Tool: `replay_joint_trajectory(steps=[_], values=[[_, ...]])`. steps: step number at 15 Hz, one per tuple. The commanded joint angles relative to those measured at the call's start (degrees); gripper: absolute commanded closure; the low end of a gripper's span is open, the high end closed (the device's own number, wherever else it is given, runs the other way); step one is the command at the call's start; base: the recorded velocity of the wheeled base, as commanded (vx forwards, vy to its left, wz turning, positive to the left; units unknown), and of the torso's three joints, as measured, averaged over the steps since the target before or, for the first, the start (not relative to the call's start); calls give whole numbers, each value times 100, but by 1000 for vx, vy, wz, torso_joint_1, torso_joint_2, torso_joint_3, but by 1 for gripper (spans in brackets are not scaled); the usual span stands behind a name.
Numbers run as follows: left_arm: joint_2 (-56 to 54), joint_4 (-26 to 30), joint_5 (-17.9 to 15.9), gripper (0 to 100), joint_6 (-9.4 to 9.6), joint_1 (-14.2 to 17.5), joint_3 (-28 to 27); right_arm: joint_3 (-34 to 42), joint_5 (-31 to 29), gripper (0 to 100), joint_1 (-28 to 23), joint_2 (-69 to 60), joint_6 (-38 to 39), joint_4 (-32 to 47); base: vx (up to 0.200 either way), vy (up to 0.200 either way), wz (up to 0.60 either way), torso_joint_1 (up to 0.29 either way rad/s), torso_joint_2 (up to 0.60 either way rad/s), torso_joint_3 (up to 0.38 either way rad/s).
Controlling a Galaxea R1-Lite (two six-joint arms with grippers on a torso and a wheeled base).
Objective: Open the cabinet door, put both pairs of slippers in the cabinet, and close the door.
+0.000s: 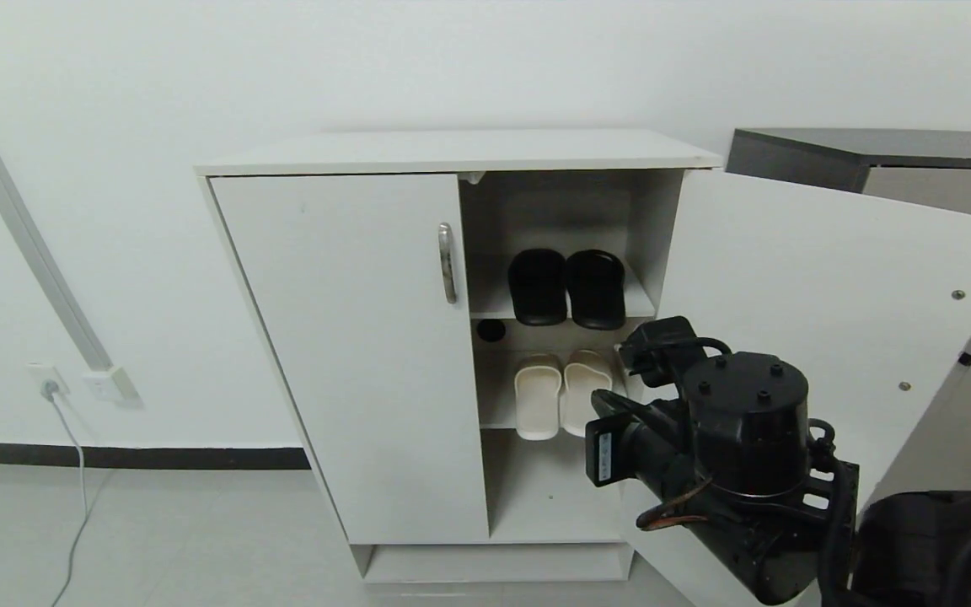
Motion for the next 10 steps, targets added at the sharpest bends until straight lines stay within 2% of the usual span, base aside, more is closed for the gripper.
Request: replay_joint_trajectory(steps=[1,10], values=[[9,-5,10,100,-4,1,0,102,1,100,-37,203,-53,-170,0,0,0,0,0,0],[0,4,1,100,5,1,0,260,133,100,-221,458,-273,-337,0,0,0,0,0,0]])
